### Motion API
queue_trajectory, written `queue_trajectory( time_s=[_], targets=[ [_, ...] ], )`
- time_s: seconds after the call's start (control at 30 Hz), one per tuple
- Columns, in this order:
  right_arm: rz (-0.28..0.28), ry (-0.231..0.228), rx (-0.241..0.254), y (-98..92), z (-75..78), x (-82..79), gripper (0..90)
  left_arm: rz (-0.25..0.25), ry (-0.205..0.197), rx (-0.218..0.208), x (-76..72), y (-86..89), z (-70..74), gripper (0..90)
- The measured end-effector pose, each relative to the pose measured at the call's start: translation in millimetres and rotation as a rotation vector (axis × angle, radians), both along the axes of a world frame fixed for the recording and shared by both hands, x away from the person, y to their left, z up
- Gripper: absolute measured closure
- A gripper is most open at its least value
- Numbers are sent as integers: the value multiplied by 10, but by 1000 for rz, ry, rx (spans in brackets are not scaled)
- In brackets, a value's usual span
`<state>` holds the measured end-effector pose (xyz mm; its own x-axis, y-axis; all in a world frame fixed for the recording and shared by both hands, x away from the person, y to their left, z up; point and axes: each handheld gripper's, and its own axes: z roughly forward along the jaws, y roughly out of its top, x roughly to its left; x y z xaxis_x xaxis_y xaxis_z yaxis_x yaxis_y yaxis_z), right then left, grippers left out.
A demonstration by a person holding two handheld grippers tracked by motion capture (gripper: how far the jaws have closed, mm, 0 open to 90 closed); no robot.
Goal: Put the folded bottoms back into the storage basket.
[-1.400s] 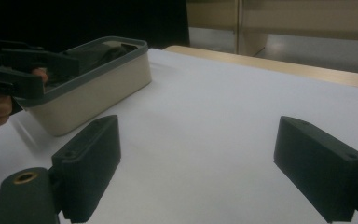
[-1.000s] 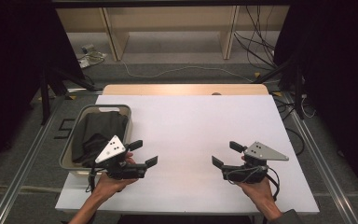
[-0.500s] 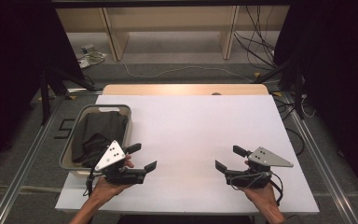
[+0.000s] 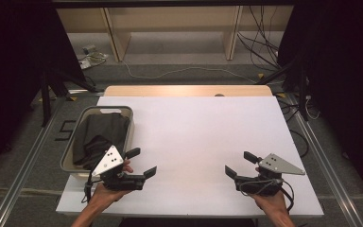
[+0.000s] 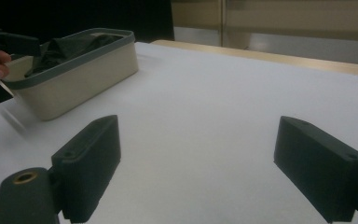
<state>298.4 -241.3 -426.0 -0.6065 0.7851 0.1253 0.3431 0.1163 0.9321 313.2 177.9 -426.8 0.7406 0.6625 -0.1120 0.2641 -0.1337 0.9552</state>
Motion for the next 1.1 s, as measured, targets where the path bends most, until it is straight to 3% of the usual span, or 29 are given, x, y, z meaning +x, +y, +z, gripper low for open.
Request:
queue_trajectory(
  time_s=[0.33,0.6,1.1],
  targets=[
    [-4,8,-12,-25,-4,-43,153,23,14,-28,-24,49,-17,118],
    [-15,-9,-10,-27,11,-40,152,10,11,-6,-16,11,-29,116],
    [-21,-8,-2,-31,22,-38,152,19,15,-17,9,28,-26,114]
  ],
)
